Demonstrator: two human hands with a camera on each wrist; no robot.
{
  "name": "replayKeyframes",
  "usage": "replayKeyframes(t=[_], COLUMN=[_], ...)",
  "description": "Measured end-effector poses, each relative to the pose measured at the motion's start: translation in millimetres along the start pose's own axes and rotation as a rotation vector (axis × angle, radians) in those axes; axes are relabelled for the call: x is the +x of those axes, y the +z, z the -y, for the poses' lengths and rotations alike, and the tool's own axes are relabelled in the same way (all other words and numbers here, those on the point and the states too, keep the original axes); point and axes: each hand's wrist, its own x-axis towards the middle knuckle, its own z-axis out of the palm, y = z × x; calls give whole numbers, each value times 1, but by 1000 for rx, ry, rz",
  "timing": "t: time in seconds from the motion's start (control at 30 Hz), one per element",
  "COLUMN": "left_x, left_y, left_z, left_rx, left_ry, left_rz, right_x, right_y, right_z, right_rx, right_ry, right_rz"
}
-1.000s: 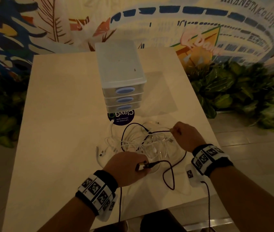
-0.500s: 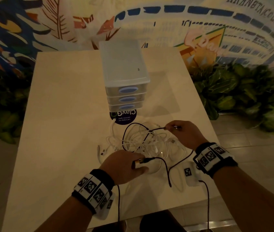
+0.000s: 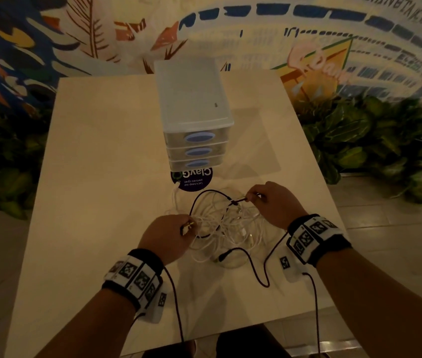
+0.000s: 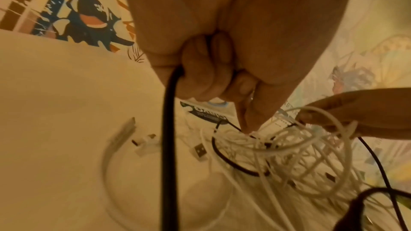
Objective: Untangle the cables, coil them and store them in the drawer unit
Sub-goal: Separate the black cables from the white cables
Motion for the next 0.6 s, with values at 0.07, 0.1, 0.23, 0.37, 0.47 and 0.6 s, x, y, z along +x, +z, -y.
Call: replayKeyframes(t=[0.07, 0.1, 0.23, 0.37, 0.47, 0.6], left_x=[2, 2, 3, 6, 9, 11], left_y=[5, 8, 8, 9, 12, 17], left_z=[-5, -9, -28, -36, -32, -33], left_rx=[52, 67, 131, 258, 245, 268], left_ry=[-1, 0, 43, -15, -73, -57], left_rz=[40, 54, -1, 88, 140, 153], right_x=[2, 3, 5, 4, 3, 3], right_y=[2, 3, 3, 4, 5, 6], right_z=[3, 5, 7, 9, 9, 9], right_rx=[-18, -27, -49, -37, -42, -37], right_ry=[2, 0, 1, 9, -5, -47], right_rz=[-3, -6, -18, -20, -4, 52])
